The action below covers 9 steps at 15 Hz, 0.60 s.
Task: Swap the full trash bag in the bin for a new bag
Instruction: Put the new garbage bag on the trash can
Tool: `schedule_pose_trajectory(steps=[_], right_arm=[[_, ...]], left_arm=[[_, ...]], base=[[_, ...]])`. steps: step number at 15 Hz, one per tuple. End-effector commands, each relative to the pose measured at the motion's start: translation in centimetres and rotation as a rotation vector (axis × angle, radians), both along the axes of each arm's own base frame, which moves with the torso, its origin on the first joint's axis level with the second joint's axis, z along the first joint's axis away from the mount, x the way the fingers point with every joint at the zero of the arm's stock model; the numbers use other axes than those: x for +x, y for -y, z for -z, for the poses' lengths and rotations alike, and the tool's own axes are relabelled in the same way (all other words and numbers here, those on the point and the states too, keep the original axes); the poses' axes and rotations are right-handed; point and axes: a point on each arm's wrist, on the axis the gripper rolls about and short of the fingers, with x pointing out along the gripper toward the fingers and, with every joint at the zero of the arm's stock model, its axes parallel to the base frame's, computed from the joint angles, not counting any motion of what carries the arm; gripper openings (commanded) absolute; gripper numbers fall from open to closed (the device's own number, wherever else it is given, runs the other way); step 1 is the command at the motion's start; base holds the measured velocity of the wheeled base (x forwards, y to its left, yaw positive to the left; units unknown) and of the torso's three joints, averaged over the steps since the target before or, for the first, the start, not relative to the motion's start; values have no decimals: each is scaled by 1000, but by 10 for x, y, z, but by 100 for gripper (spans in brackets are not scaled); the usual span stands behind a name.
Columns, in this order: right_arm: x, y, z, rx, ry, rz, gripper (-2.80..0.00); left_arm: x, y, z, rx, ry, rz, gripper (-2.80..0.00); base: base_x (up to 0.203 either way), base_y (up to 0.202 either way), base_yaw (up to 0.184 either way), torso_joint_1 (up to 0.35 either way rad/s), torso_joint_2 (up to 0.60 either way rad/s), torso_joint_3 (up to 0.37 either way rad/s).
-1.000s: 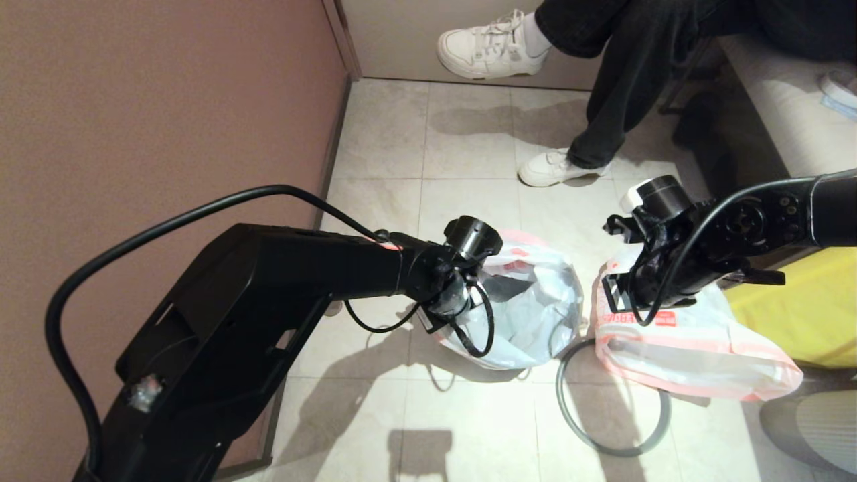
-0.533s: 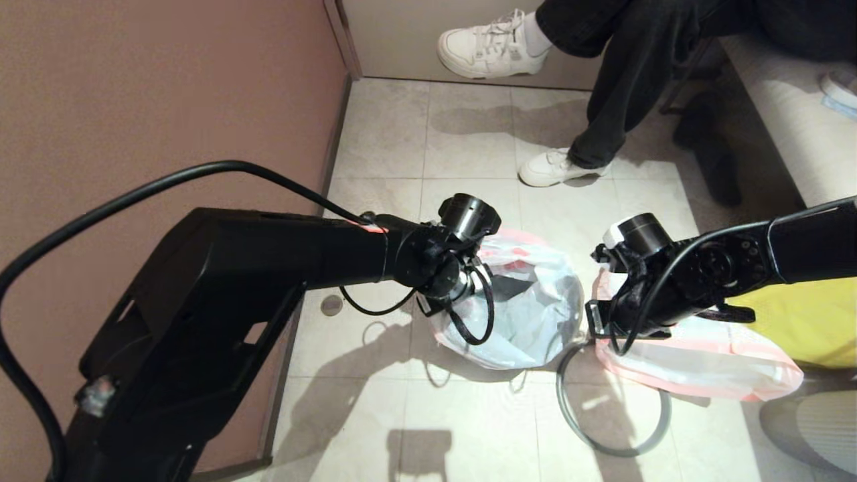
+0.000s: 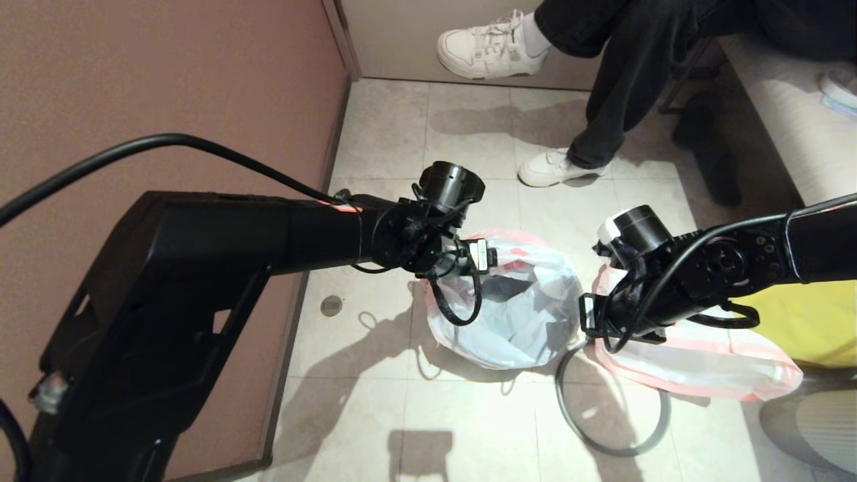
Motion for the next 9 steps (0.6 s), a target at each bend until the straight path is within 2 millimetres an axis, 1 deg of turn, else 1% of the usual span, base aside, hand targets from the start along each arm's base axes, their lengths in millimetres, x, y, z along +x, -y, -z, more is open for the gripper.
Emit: schedule_pose_trajectory(steps=[1,3,4,5,6,9], right_arm=[[-1,-2,1,10,-7,8,0],[1,-3,6,14,-20,23,0],[1,-3,5,20,-21,31,0],[0,-4,3,25,-13,29,0],[-1,-4,0,28,-6,27,0],[-3,-7,-2,27,0,18,0]], left_arm=[[3,1,-3,-24,36,-3,0],[5,1,-10,-54,83,-7,0],[2,1,-15,-64,92,-9,0],[-1,0,-20,-70,95,-8,-280],[-5,-1,-27,-84,104,-5,-280],[-9,3,-28,-80,109,-8,-280]], base=[[0,0,0,0,0,0],[0,0,0,0,0,0],[0,0,0,0,0,0],[0,0,0,0,0,0],[0,0,0,0,0,0],[0,0,0,0,0,0]])
